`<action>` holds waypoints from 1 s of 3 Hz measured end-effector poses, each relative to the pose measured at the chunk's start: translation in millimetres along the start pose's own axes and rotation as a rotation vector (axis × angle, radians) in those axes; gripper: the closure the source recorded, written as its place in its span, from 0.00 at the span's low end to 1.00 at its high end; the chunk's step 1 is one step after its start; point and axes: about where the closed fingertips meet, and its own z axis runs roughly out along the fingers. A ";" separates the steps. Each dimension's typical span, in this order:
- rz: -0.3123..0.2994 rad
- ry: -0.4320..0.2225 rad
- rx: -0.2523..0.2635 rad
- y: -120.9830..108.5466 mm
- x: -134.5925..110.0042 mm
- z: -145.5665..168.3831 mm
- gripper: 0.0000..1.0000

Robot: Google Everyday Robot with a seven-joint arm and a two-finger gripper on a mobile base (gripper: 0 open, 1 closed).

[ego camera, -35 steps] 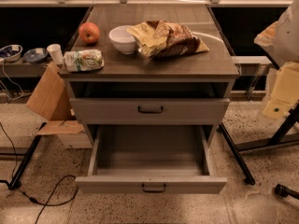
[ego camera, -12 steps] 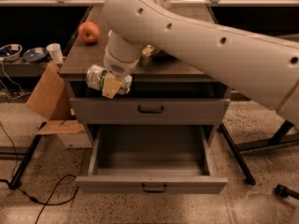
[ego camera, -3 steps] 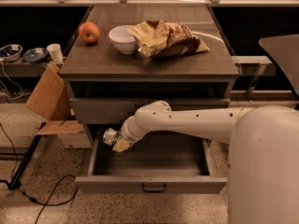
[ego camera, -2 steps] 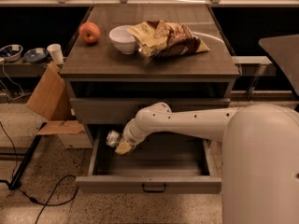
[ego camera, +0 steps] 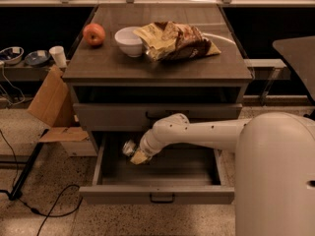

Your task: Place 7up can into middle drawer

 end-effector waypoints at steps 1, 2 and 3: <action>0.050 -0.014 0.008 -6.1 13.2 2.8 1.00; 0.095 -0.015 0.000 -11.3 25.3 7.5 1.00; 0.132 -0.008 -0.008 -15.3 36.9 10.7 1.00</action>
Offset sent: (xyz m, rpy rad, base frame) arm 0.0107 -0.0344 -0.0295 0.0491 0.0737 -0.1264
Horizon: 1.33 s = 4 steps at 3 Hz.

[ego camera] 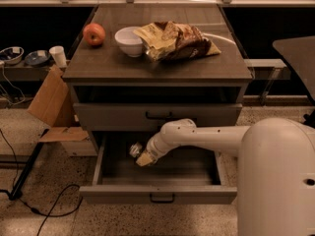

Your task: Place 7up can into middle drawer

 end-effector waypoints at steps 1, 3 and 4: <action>0.021 0.004 -0.004 -3.1 6.8 1.6 1.00; 0.042 -0.006 -0.007 -3.4 13.1 0.6 1.00; 0.055 -0.003 -0.013 -3.6 15.8 1.8 0.82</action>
Offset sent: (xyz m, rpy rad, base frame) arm 0.0004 -0.0166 -0.0054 0.0126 0.0151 -0.0416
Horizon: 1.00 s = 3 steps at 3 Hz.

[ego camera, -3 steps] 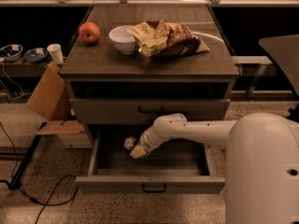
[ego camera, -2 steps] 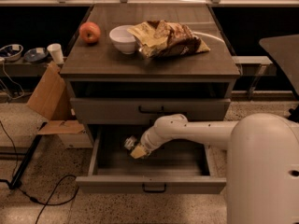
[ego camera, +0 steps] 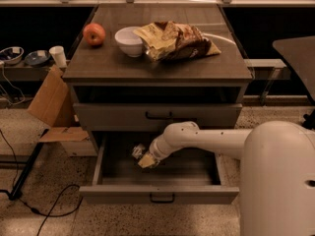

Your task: Place 7up can into middle drawer

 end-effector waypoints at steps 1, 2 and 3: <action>0.000 0.038 -0.012 0.0 1.9 3.6 0.58; 0.007 0.073 -0.027 -0.5 3.9 7.2 0.35; 0.009 0.077 -0.030 -0.3 4.7 7.7 0.12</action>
Offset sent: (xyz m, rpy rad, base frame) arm 0.0031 -0.0019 -0.0092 -0.0786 0.0888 0.0174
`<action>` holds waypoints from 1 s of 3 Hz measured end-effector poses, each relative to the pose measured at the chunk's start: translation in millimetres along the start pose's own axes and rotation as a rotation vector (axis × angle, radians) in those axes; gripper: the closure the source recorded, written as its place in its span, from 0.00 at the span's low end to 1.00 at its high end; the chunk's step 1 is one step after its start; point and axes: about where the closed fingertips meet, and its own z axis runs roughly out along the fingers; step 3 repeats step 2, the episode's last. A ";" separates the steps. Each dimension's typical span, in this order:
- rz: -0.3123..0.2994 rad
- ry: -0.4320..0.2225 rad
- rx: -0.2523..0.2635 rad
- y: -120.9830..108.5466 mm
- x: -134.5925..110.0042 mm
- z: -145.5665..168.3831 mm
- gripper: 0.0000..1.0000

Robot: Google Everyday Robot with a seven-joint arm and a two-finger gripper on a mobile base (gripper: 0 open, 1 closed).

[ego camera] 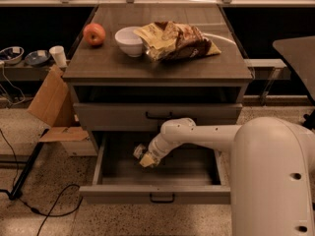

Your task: Place 7up can into middle drawer

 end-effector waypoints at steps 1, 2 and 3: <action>0.011 -0.008 -0.004 2.0 10.9 -2.1 0.00; 0.011 -0.008 -0.004 2.1 10.9 -2.1 0.00; 0.011 -0.008 -0.004 2.1 10.9 -2.1 0.00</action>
Offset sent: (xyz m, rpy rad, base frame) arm -0.0063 -0.0071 -0.0027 0.0091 0.0038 -0.0074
